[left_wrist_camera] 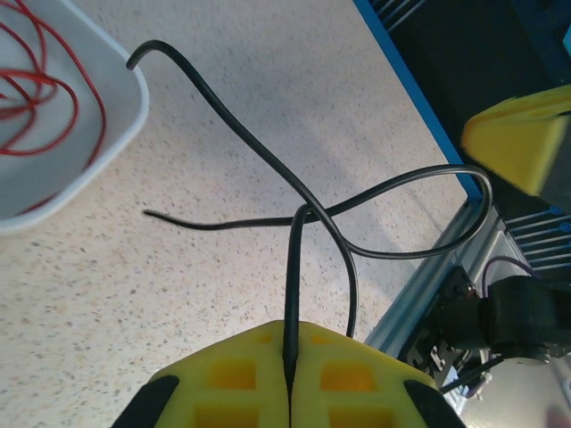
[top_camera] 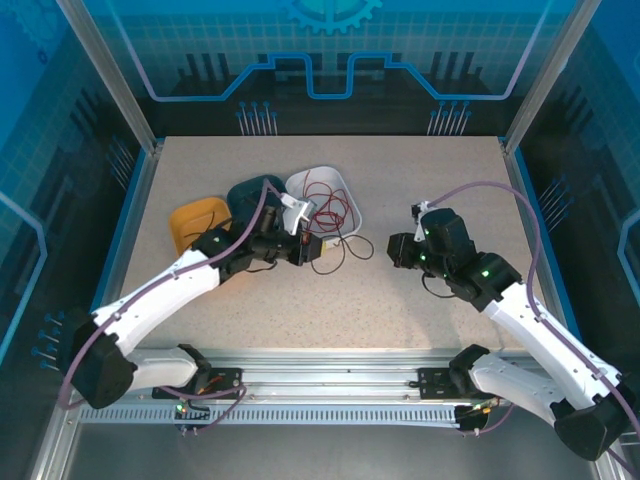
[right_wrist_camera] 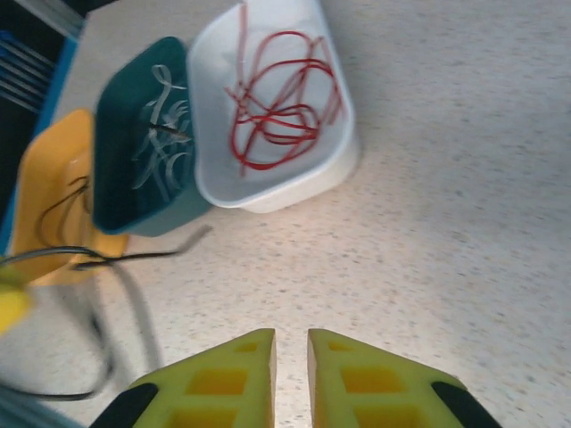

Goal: Untangle the cables

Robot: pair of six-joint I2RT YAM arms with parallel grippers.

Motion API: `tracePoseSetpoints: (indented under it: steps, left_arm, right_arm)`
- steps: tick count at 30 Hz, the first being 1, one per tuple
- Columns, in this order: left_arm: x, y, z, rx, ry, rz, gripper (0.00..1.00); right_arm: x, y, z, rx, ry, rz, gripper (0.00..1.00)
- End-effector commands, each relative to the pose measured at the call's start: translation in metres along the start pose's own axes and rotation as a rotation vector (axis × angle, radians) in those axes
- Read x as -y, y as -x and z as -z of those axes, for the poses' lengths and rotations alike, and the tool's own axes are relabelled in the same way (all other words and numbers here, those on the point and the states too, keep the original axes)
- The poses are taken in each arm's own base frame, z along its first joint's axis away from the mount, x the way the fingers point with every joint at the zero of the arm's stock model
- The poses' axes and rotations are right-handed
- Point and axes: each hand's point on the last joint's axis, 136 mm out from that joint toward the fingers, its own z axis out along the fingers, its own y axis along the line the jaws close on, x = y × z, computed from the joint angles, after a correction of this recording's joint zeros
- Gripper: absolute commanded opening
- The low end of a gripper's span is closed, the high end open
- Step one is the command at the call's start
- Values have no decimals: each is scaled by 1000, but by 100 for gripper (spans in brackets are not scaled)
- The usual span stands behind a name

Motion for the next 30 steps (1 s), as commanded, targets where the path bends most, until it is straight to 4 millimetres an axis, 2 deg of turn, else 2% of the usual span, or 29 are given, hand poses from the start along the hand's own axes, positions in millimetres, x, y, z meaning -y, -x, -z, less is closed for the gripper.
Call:
tracePoseSetpoints:
  steps: [1, 7, 12, 17, 21, 24, 30]
  left_arm:
    - [3, 14, 29, 64, 68, -71, 0]
    - [-10, 25, 65, 152, 165, -80, 0]
    - [-46, 37, 110, 262, 361, -58, 0]
    - [-89, 39, 149, 340, 554, 7, 0]
    - [-119, 35, 162, 367, 650, 73, 0]
    - [-140, 30, 162, 367, 683, 124, 0]
    - [-187, 22, 163, 370, 745, 240, 0]
  right_arm:
    - [22, 4, 11, 23, -114, -37, 20]
    - [25, 3, 10, 16, -113, -47, 29]
    - [28, -1, 9, 8, -119, -43, 42]
    - [27, -3, 8, 12, -103, -39, 55]
    - [24, -2, 9, 25, -78, -30, 74]
    - [25, -2, 11, 29, -80, -29, 100]
    - [31, -5, 16, 20, -111, -35, 100]
